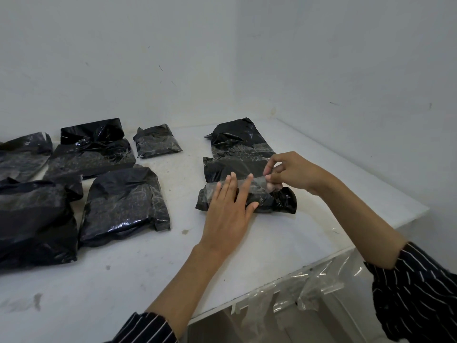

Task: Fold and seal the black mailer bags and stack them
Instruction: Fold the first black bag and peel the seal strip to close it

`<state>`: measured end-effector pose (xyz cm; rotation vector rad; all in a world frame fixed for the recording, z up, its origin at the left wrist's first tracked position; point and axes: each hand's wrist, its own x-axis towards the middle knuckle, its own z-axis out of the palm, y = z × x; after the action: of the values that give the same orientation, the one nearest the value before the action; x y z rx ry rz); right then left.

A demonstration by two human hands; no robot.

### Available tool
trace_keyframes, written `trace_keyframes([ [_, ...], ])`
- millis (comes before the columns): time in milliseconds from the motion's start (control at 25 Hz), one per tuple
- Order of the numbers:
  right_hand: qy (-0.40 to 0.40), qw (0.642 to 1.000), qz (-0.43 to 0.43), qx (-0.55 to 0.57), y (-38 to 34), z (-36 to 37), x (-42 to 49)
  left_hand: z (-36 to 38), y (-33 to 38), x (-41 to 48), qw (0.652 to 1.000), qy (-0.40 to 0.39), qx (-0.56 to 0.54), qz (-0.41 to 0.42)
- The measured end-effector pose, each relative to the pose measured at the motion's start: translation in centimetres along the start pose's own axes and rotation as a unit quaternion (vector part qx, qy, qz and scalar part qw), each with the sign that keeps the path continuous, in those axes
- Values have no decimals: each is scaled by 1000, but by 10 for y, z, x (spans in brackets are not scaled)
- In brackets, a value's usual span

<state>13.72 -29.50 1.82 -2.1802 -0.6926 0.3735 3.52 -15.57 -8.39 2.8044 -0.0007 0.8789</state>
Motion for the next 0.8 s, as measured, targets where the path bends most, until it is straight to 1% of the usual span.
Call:
trace_keyframes([
  [80,-12,1000,15,1,1,-1,0,-1,3,0,997,70,1,31],
  [200,-13,999,28,13,0,-2,0,-5,18,0,977,153,18,147],
  [240,-13,999,33,15,-1,-1,0,-6,23,0,970,166,27,178],
  [280,-13,999,40,13,-2,0,1,-5,28,1,964,169,39,200],
  [400,-4,999,53,1,-4,3,3,3,35,7,956,179,72,221],
  [520,5,999,49,-7,-5,5,3,8,38,14,941,212,93,245],
  [680,-8,998,50,-36,-12,5,6,5,43,13,936,208,69,276],
  [800,-14,994,61,-90,-28,-2,14,2,45,11,931,204,55,298],
])
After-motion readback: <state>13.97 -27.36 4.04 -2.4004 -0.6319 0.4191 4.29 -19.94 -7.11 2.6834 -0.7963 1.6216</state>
